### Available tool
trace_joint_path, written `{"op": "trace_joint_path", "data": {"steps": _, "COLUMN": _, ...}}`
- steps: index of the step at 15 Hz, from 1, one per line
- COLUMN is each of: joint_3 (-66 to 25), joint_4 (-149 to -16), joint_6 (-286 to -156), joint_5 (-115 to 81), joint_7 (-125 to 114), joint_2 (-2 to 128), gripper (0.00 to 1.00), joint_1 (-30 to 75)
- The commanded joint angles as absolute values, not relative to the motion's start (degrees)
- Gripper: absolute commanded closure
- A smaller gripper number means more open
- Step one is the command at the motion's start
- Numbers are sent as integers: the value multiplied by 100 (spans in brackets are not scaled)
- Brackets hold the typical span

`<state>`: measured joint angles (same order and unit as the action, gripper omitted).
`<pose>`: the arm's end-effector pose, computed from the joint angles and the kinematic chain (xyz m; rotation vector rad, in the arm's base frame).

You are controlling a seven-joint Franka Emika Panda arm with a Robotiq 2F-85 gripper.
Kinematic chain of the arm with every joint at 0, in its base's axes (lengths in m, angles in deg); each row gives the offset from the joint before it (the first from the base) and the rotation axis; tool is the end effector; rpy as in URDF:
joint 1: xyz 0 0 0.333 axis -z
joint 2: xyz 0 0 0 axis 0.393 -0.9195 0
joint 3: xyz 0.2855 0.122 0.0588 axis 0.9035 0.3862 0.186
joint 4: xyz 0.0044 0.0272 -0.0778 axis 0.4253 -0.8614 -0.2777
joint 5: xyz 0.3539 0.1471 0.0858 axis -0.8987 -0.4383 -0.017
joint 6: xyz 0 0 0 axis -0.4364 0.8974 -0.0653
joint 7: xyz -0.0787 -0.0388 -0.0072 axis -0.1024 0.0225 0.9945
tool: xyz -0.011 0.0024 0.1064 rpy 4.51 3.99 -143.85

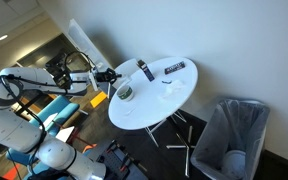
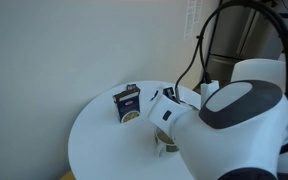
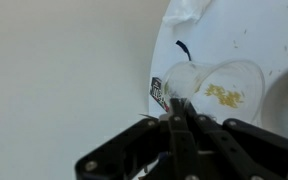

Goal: Pour the contents in the clear cup into the white and green mug

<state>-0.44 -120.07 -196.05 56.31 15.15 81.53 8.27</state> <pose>0.4704 0.2014 0.3942 1.8022 0.7996 0.3405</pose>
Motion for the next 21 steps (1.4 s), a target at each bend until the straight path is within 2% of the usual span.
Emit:
{"op": "trace_joint_path", "data": {"steps": 1, "joint_3": -121, "joint_4": -11878, "joint_6": -19716, "joint_5": 5255, "joint_7": 1292, "joint_2": 8165, "gripper": 99, "joint_1": 846}}
{"op": "trace_joint_path", "data": {"steps": 9, "joint_3": -479, "joint_4": -11869, "joint_6": -20239, "joint_5": 3935, "joint_7": 984, "joint_2": 8532, "gripper": 99, "joint_1": 1078}}
{"op": "trace_joint_path", "data": {"steps": 17, "joint_3": -1450, "joint_4": -11925, "joint_6": -21270, "joint_5": 1610, "joint_7": 227, "joint_2": 9446, "gripper": 99, "joint_1": 1801}}
{"op": "trace_joint_path", "data": {"steps": 21, "joint_3": -1719, "joint_4": -11871, "joint_6": -21362, "joint_5": 607, "joint_7": 35, "joint_2": 9657, "gripper": 99, "joint_1": 2223}}
